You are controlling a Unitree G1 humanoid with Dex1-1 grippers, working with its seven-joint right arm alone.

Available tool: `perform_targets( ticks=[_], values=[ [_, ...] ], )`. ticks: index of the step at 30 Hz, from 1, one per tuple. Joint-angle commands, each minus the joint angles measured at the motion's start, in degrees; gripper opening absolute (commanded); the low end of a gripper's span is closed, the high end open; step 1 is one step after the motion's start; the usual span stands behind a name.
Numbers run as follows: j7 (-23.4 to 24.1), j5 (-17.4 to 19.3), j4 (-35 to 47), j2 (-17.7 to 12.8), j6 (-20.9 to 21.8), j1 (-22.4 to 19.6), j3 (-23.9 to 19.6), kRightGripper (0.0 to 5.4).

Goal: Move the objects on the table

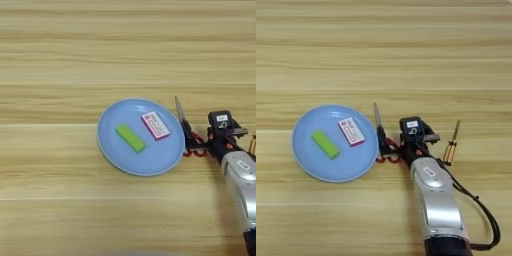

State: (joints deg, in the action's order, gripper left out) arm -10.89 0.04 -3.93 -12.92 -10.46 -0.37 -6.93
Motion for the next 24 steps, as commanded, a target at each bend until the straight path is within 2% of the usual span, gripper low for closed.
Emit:
perform_targets(
  ticks=[1,24],
  values=[
    [-0.2,-0.1,2.1,-0.8,2.2,-2.0,0.7,5.38],
    [-0.1,-0.9,8.1,1.1,0.3,-2.0,3.9,5.38]
  ],
)
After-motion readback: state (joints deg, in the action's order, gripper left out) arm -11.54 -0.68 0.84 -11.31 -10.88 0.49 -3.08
